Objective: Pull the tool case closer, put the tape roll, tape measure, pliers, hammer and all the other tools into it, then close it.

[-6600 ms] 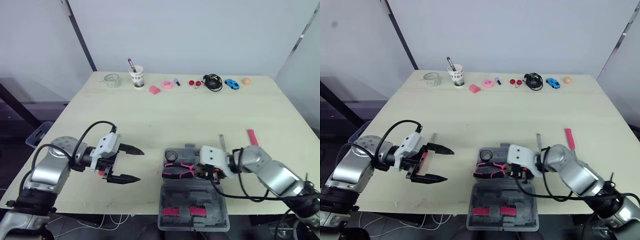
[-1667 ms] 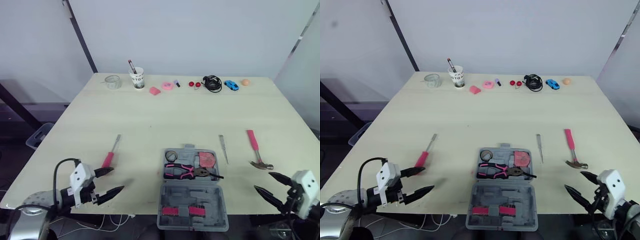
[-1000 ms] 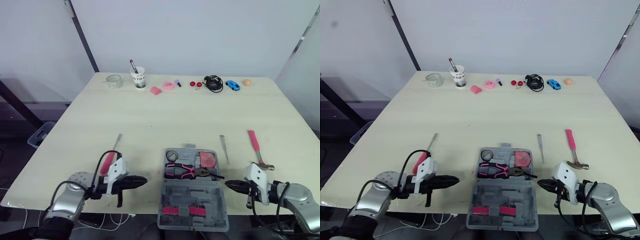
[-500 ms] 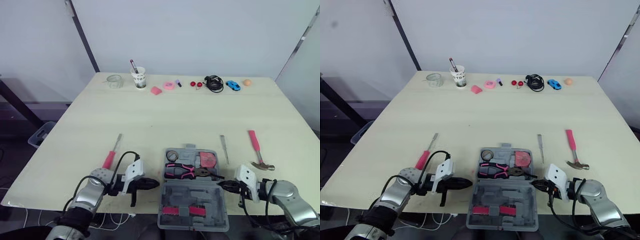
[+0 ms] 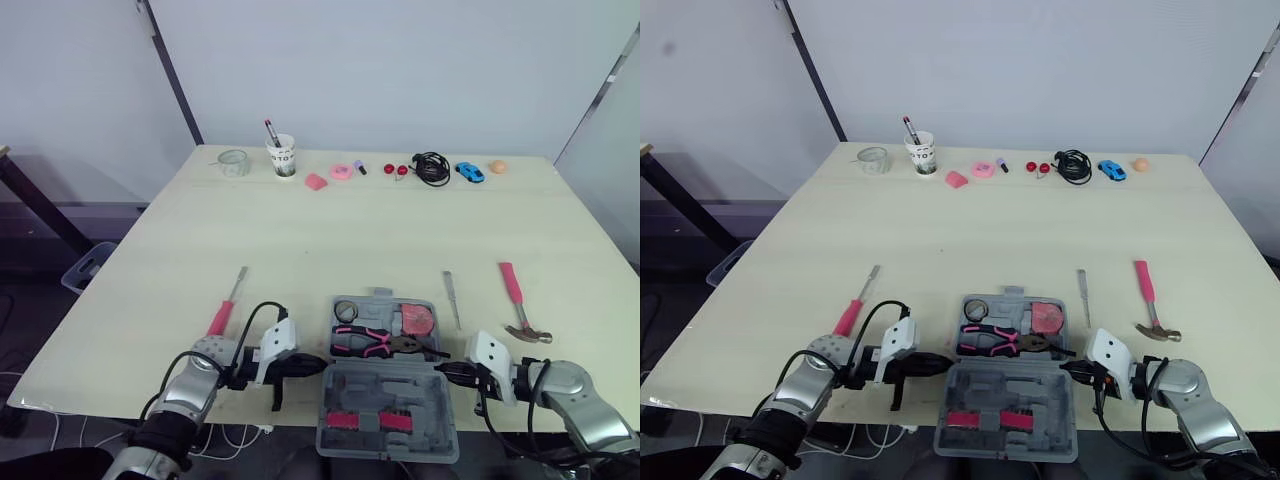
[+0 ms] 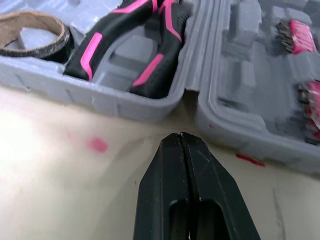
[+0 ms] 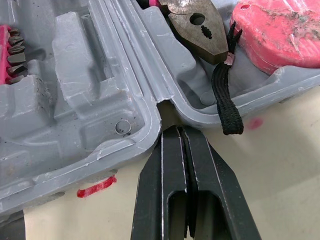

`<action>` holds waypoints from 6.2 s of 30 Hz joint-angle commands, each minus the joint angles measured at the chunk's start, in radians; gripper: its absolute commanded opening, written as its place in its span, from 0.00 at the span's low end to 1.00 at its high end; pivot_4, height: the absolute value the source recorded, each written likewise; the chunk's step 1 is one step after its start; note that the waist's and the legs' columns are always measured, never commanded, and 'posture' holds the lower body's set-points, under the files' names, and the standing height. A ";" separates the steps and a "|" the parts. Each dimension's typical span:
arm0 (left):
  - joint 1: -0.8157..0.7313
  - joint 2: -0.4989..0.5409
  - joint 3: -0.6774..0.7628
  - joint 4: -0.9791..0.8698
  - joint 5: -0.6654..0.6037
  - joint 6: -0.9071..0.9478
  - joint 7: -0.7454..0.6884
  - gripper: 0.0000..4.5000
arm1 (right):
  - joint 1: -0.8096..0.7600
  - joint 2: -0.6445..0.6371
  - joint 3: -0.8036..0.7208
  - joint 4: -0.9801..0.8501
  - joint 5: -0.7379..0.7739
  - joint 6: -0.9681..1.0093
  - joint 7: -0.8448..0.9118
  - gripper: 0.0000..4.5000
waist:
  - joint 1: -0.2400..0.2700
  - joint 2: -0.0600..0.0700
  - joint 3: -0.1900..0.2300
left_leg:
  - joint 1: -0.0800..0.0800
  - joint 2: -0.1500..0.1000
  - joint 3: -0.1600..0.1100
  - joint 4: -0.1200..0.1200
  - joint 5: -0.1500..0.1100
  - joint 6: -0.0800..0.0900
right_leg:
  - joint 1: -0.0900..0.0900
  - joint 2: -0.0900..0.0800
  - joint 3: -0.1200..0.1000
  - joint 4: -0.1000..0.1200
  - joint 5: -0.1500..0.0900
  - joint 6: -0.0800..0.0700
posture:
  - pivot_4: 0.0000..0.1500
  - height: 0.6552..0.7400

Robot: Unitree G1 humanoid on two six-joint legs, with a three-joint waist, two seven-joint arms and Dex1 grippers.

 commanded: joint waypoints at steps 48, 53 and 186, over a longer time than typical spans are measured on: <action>-0.235 -0.153 -0.032 0.257 0.072 -0.002 0.032 0.01 | -0.161 0.070 -0.030 0.135 -0.030 -0.048 -0.062 0.00 | 0.002 0.002 -0.001 | 0.000 -0.001 -0.001 0.001 0.000 0.000 | 0.000 0.001 0.001 0.001 0.001 0.001 | 1.00 1.00; -0.229 -0.159 -0.036 0.251 0.075 0.004 0.027 0.01 | -0.147 0.057 -0.035 0.130 -0.020 -0.043 -0.056 0.00 | 0.004 0.002 -0.001 | -0.001 -0.003 -0.002 0.001 0.000 0.000 | 0.001 0.001 0.003 0.001 0.001 0.001 | 1.00 1.00; -0.256 -0.070 -0.006 0.398 0.106 -0.075 0.004 0.01 | -0.270 0.164 0.005 0.236 -0.102 -0.122 -0.098 0.00 | -0.033 0.003 -0.002 | 0.004 0.000 -0.001 0.001 0.000 0.000 | 0.000 0.005 0.007 0.008 0.000 0.001 | 1.00 1.00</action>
